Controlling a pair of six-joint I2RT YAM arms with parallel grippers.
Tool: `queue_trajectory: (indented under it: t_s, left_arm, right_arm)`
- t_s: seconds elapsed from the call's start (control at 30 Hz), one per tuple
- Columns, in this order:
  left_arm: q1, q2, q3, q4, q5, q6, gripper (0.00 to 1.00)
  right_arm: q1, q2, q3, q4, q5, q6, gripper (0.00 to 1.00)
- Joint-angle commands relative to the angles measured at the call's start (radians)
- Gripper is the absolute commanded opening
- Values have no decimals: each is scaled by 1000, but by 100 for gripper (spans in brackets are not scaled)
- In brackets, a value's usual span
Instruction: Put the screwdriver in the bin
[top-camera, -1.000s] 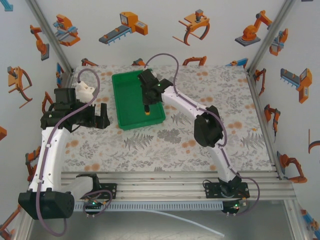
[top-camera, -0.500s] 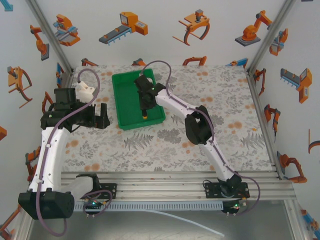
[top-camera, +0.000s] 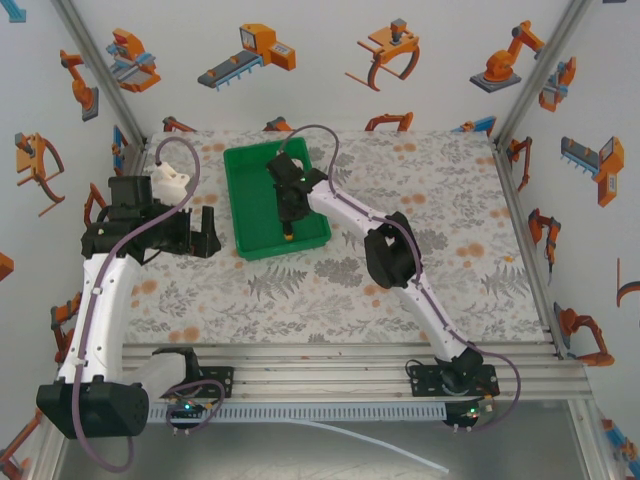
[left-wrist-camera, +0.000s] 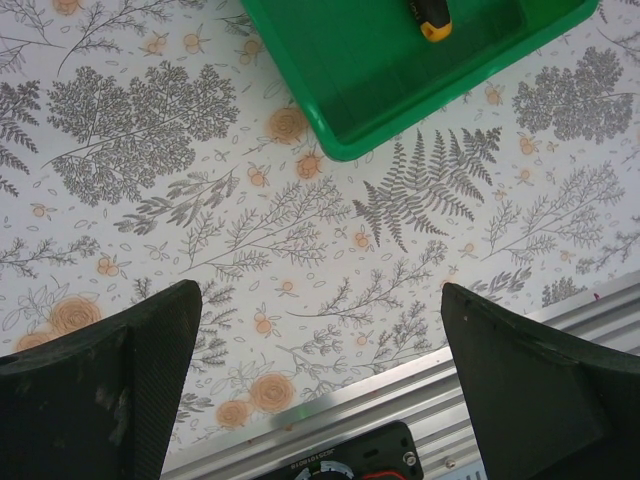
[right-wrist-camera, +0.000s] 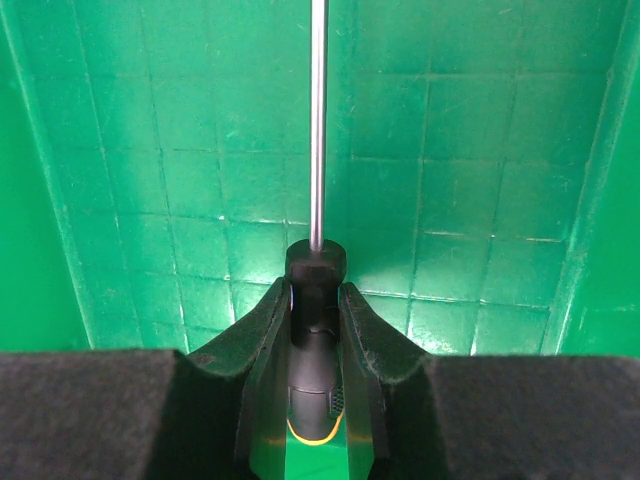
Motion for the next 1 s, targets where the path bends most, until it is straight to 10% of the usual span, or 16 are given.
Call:
queue_trajectory:
  t_s: [0.0,0.97]
  left_arm:
    - [-3,1,-6,4,25,-1,97]
    - [-3,9,-4,66,-88,-84,97]
  right_arm:
    - [3,9,36,-20,-2,-23,21]
    - [-27,-89,107,-18,62,-100,49]
